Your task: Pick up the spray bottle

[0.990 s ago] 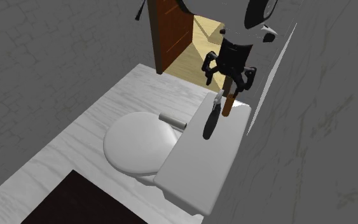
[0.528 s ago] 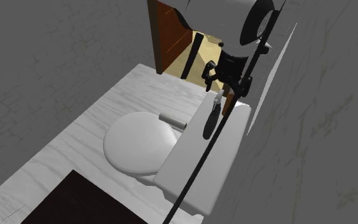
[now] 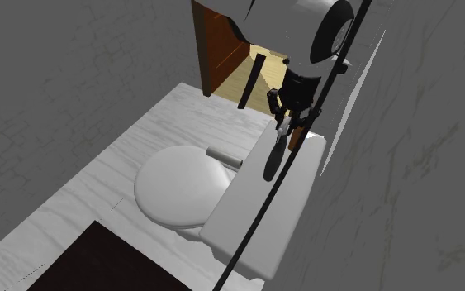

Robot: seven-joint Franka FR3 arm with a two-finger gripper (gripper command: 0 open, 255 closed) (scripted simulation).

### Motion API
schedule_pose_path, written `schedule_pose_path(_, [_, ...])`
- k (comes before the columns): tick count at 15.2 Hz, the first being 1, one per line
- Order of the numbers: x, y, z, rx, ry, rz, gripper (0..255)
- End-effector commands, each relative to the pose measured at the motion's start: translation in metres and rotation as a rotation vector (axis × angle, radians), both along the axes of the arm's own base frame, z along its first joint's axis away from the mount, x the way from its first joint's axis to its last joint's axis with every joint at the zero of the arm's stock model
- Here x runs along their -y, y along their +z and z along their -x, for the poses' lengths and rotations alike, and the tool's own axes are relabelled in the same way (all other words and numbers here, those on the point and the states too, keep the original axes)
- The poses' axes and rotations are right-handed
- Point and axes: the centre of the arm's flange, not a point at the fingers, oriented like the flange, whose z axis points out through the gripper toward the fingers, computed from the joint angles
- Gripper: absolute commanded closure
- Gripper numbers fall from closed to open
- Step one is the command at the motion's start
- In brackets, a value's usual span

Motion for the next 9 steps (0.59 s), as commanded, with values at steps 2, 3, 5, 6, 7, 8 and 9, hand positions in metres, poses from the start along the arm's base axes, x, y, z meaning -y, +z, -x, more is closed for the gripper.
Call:
schedule_pose_path(2, [0.000,0.000,0.000,-0.001,0.000,0.000,255])
schedule_pose_path(3, [0.000,0.000,0.000,-0.001,0.000,0.000,255])
schedule_pose_path(5, [0.000,0.005,0.000,-0.001,0.000,0.000,255])
schedule_pose_path(6, [0.000,0.010,0.000,-0.001,0.000,0.000,255])
schedule_pose_path(7, [0.000,0.015,0.000,-0.001,0.000,0.000,255])
schedule_pose_path(8, [0.000,0.021,0.000,-0.001,0.000,0.000,255])
schedule_pose_path(9, [0.000,0.026,0.000,-0.001,0.000,0.000,255])
